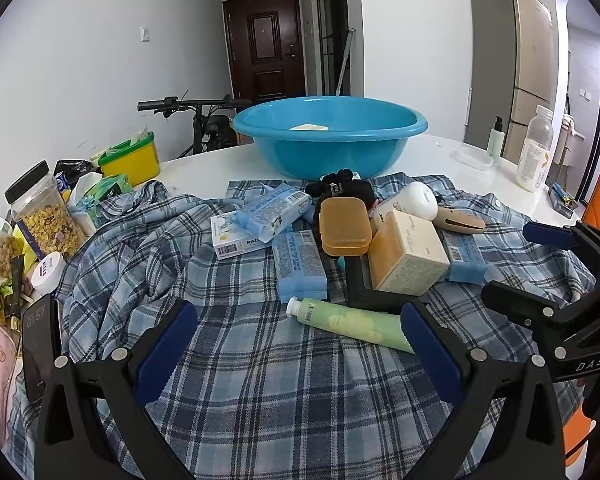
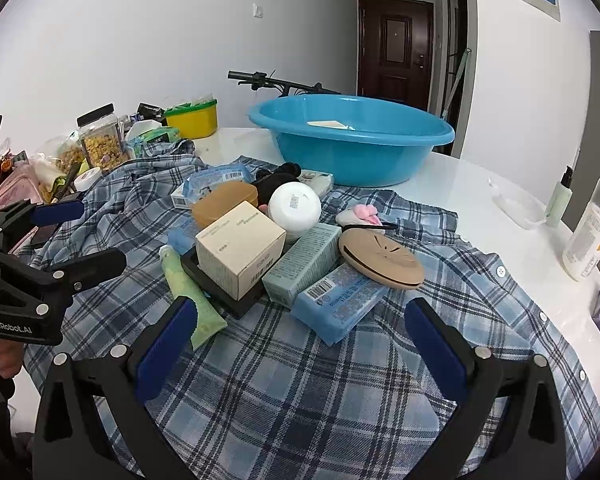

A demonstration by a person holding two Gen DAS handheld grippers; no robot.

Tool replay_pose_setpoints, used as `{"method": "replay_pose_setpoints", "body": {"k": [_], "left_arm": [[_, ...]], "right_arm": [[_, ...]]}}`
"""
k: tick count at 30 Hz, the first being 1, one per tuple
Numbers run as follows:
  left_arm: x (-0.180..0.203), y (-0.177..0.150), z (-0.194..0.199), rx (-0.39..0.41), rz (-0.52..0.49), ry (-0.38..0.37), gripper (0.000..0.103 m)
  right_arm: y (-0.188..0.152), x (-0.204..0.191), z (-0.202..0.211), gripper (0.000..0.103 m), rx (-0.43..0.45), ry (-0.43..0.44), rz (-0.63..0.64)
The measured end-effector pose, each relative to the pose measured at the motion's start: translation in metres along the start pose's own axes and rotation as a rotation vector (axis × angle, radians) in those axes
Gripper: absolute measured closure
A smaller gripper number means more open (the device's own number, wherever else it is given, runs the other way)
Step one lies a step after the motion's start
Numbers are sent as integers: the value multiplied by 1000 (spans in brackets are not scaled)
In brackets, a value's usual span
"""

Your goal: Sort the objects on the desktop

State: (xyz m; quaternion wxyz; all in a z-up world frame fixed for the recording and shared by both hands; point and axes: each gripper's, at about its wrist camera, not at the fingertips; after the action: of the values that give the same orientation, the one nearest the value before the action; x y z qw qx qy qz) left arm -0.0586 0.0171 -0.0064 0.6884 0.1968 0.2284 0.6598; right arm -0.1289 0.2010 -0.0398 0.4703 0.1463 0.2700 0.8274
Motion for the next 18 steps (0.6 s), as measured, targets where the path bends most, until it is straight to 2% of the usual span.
{"method": "replay_pose_setpoints", "body": {"k": [18], "left_arm": [[6,-2,3,4,-14,-6,0]], "right_arm": [[-6,-3,1,0,-18,-18,11]]}}
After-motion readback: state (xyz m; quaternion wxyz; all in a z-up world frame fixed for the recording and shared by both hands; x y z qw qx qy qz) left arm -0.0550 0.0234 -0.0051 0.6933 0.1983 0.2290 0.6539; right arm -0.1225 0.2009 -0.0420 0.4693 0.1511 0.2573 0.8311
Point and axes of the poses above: each gripper's, at about its wrist camera, not at the fingertips, and z roughly against the way its jaws point, x to its right, y to its top, and after that the axes turned 15 degrees about -x, right-handed
